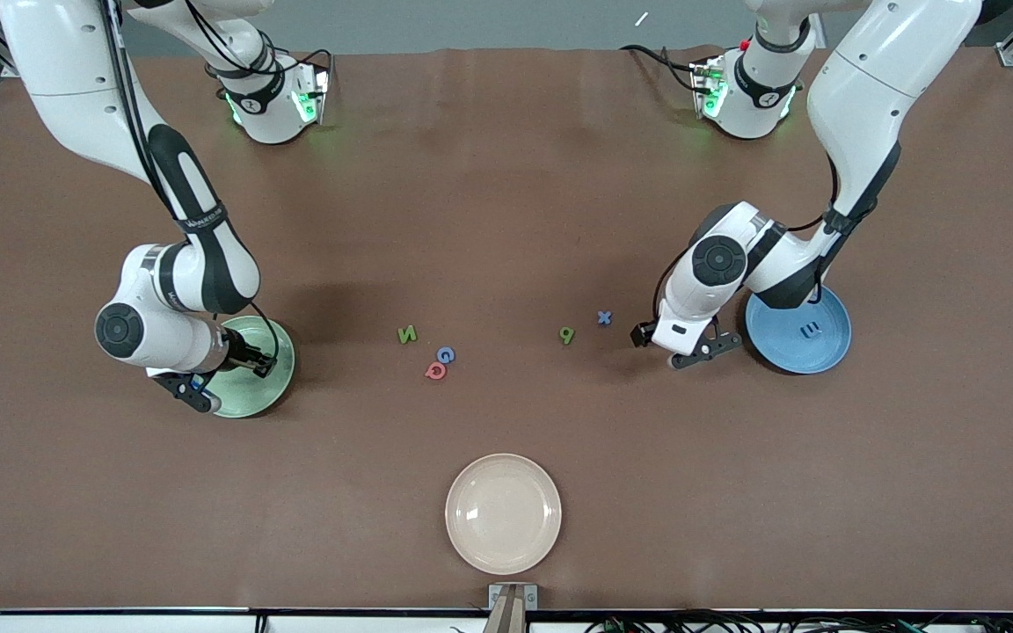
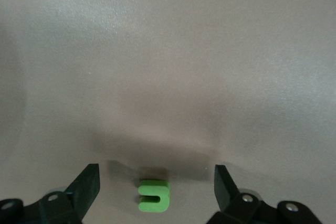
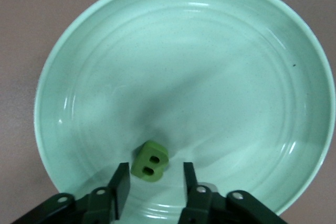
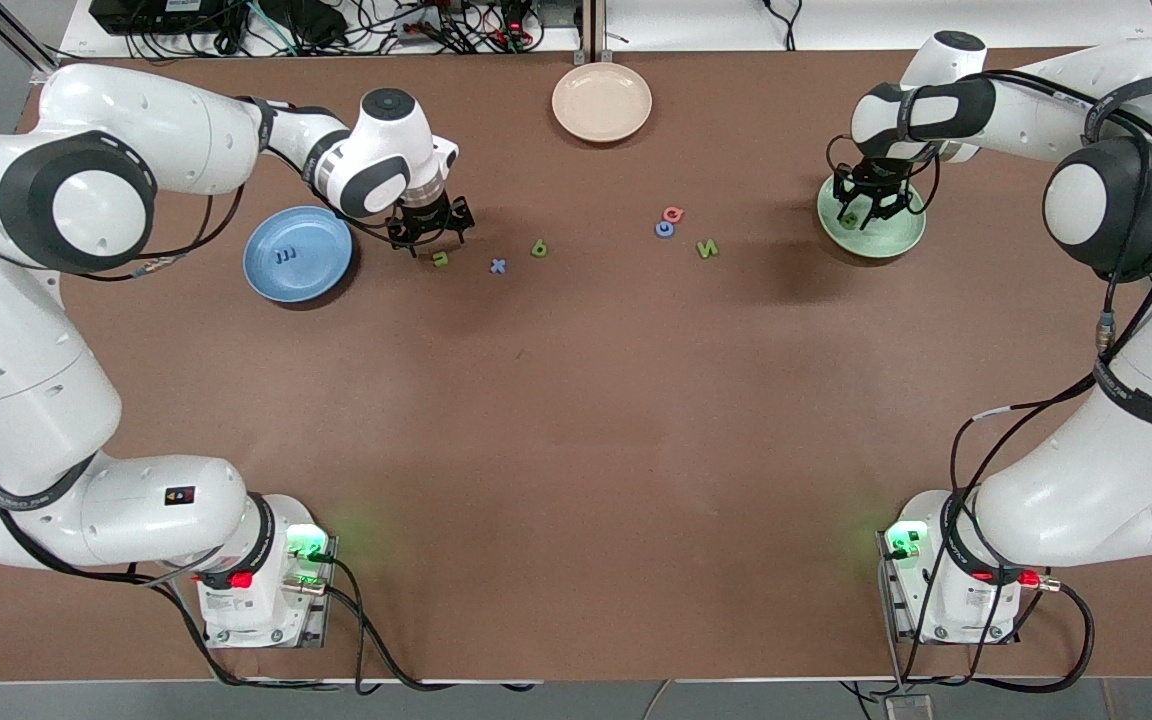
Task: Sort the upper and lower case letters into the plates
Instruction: 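Grasp the green n with the left gripper while the right gripper drops B, then carry the n to the blue plate while the right gripper grasps green N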
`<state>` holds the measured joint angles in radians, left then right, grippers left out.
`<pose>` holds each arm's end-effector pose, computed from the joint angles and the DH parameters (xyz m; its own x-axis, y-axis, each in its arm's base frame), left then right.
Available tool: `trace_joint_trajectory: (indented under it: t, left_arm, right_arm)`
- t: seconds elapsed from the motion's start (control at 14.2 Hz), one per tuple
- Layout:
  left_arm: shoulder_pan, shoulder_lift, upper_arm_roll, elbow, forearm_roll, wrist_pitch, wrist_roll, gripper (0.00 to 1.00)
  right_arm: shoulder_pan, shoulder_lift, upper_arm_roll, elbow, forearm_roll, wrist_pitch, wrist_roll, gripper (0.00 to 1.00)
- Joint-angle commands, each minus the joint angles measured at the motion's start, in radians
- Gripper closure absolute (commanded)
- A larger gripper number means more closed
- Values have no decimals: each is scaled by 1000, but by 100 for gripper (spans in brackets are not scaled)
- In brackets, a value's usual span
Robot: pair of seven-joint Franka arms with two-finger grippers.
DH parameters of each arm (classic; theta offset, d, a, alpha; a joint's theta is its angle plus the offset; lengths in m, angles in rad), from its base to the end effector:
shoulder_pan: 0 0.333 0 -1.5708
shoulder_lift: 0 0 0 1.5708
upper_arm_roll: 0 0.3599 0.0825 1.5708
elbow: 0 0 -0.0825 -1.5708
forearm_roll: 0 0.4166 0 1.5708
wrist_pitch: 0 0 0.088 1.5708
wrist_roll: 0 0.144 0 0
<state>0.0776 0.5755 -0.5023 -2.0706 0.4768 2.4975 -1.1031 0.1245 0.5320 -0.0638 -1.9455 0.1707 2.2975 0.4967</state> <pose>0.5622 -0.2532 0.1485 0.9399 0.3412 -0.0160 0.3405 -0.9397 -0.0322 0.6352 0.0472 0.1675 0.8327 -0.5188 -0.1933 -0.5250 -0.8508 0.0219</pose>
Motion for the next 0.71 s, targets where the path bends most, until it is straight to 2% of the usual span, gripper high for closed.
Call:
trace_joint_trajectory:
  t: [0.0, 0.14, 0.21, 0.64]
  left_arm:
    - [-5, 9, -1, 1, 22, 3, -29, 16]
    - [-5, 6, -4, -11, 22, 3, -29, 19]
    - [-2, 3, -7, -17, 22, 3, -29, 19]
    - [13, -22, -36, -59, 20, 1, -29, 19]
  right_arm:
    - [1, -43, 9, 67, 3, -128, 0, 0]
    - [35, -40, 10, 189, 4, -289, 112, 0]
    - [70, -43, 12, 201, 6, -300, 168, 0]
    - [314, -43, 10, 166, 6, -179, 612, 0]
